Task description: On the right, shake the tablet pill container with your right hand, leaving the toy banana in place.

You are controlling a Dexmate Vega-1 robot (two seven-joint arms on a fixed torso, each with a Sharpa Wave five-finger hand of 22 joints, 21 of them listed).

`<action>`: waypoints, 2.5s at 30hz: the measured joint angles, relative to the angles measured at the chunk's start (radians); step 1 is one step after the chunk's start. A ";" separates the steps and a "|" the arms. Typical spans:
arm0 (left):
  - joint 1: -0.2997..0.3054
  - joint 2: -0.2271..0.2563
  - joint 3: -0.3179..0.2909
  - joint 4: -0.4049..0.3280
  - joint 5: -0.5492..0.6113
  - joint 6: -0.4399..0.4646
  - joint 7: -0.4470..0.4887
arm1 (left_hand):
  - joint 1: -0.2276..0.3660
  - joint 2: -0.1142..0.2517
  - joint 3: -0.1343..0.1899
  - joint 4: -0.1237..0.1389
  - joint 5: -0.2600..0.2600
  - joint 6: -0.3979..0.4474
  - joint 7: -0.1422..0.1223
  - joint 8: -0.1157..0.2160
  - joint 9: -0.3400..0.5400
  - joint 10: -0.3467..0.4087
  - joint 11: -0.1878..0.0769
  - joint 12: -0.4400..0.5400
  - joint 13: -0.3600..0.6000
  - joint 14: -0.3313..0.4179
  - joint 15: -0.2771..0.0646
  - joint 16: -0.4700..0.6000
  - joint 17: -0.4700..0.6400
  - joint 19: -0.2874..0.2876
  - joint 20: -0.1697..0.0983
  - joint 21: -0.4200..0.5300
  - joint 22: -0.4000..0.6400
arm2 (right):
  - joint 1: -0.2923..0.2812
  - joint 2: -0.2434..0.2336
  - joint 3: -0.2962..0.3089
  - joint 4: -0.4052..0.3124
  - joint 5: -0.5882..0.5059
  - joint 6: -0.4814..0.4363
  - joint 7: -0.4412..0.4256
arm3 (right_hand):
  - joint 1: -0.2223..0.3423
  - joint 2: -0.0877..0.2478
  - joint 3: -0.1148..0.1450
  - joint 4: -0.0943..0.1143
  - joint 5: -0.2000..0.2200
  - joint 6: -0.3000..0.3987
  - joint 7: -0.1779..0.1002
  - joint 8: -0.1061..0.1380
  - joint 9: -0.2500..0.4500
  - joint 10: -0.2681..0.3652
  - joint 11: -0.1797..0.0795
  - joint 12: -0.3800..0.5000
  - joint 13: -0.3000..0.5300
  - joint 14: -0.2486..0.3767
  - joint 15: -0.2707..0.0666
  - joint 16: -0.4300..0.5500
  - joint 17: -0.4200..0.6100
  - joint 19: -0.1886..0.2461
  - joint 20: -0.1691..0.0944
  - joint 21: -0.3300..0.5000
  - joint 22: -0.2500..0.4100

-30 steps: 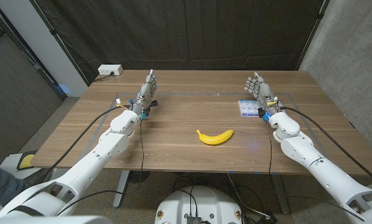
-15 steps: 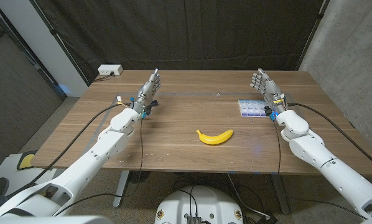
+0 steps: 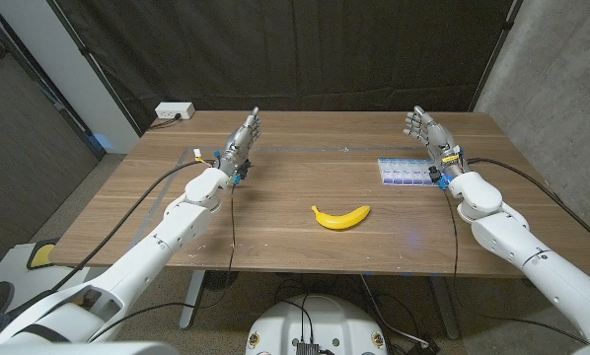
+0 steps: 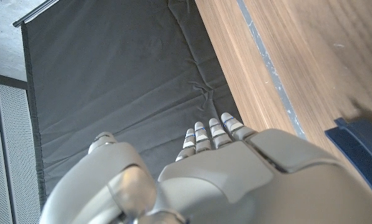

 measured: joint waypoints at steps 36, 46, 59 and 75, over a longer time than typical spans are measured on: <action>0.052 0.025 0.002 -0.098 0.051 0.017 0.071 | 0.038 0.028 0.004 -0.021 -0.020 0.069 0.005 0.008 0.002 0.064 -0.004 0.007 0.003 0.036 -0.004 0.000 0.000 0.012 0.002 -0.012 0.000 | -0.017 -0.212 0.008 -0.174 -0.279 -0.205 -0.083 | 0.080 -0.011 0.000 -0.028 0.000 -0.177 -0.047 -0.030 0.000 -0.168 0.002 -0.031 0.001 -0.142 0.016 -0.019 0.000 -0.051 0.000 -0.090 0.002; 0.086 0.040 -0.009 -0.142 0.052 0.024 0.091 | 0.048 0.037 0.004 -0.021 -0.031 0.135 -0.011 0.023 0.002 0.084 -0.013 0.007 0.003 0.052 -0.009 0.000 0.000 0.012 0.002 -0.012 0.003 | -0.021 -0.287 -0.005 -0.245 -0.382 -0.321 -0.084 | 0.132 -0.032 0.001 -0.037 0.014 -0.217 -0.063 -0.026 -0.003 -0.259 -0.037 -0.039 0.000 -0.187 0.008 -0.019 0.000 -0.058 0.000 -0.114 0.002; 0.119 0.046 -0.017 -0.186 0.052 0.033 0.114 | 0.051 0.033 0.004 -0.021 -0.035 0.147 -0.009 0.023 0.002 0.094 -0.012 0.007 0.002 0.052 -0.009 -0.004 0.000 0.012 0.002 -0.020 0.003 | -0.017 -0.366 -0.030 -0.326 -0.483 -0.468 -0.042 | 0.204 -0.049 0.010 -0.046 0.036 -0.289 -0.063 -0.026 -0.003 -0.311 0.004 -0.030 0.000 -0.252 0.045 -0.019 0.000 -0.111 0.009 -0.163 0.002; 0.144 0.039 -0.018 -0.213 0.060 0.033 0.140 | 0.054 0.036 0.004 -0.021 -0.043 0.157 -0.011 0.023 0.002 0.100 -0.018 0.003 0.002 0.054 -0.011 -0.005 0.000 0.012 0.002 -0.020 0.003 | 0.069 -0.427 -0.111 -0.382 -0.576 -0.628 0.097 | 0.264 -0.067 0.018 -0.037 0.047 -0.349 -0.062 -0.026 -0.003 -0.352 -0.030 -0.026 0.000 -0.328 0.095 -0.023 0.000 -0.183 0.070 -0.188 0.002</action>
